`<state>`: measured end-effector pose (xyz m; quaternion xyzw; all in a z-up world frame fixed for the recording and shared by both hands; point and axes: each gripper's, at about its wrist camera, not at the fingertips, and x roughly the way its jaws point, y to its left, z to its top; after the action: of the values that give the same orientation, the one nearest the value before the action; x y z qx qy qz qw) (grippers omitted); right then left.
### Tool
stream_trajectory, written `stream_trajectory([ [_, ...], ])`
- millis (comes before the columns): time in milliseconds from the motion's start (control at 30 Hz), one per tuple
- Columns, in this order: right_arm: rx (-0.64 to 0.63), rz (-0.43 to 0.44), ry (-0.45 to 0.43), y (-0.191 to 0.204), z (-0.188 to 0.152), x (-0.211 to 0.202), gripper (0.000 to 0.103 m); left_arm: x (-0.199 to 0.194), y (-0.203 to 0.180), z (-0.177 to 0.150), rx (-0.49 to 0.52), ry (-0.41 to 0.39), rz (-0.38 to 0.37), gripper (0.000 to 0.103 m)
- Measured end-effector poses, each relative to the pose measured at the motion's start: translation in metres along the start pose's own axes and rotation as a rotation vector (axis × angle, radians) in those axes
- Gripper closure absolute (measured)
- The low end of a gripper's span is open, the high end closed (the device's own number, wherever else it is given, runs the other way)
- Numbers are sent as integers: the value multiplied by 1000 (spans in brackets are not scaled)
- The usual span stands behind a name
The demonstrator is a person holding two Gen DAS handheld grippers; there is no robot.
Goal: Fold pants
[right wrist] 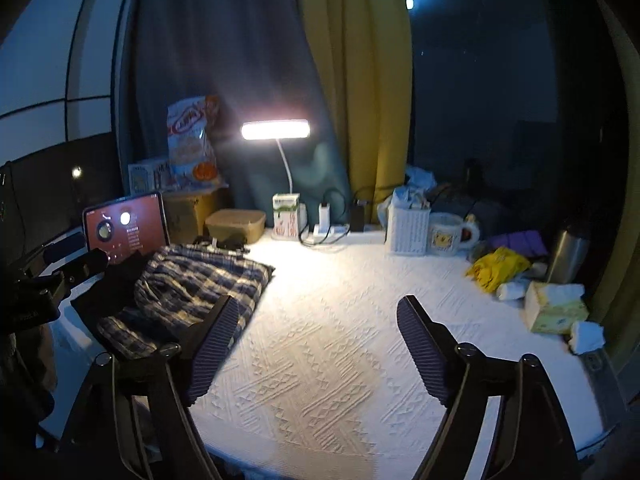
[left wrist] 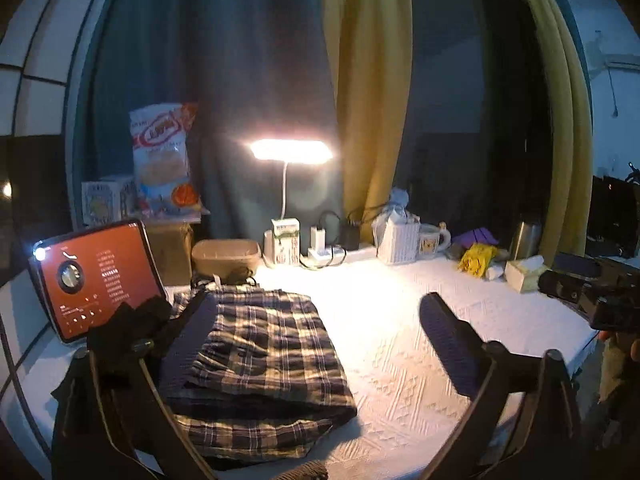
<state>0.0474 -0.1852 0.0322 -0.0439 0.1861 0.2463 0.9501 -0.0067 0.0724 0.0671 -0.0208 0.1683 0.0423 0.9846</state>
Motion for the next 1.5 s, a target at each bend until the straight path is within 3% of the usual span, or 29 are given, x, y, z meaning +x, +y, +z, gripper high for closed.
stream_trajectory([
  [400, -38, -36, -90, 15, 17, -44, 19, -35, -5, 16, 29, -92, 56, 1],
  [533, -49, -39, -111, 22, 20, -54, 18, -43, -4, 18, 36, -123, 35, 1],
  [700, -41, -27, -149, 28, 23, -64, 10, -51, -4, 17, 37, -156, 58, 1],
  [933, -52, -41, -167, 35, 25, -70, 9, -58, 5, 17, 8, -191, 91, 1],
  [1500, -45, -25, -129, 41, 23, -55, 8, -55, 19, 8, -7, -168, 131, 1],
])
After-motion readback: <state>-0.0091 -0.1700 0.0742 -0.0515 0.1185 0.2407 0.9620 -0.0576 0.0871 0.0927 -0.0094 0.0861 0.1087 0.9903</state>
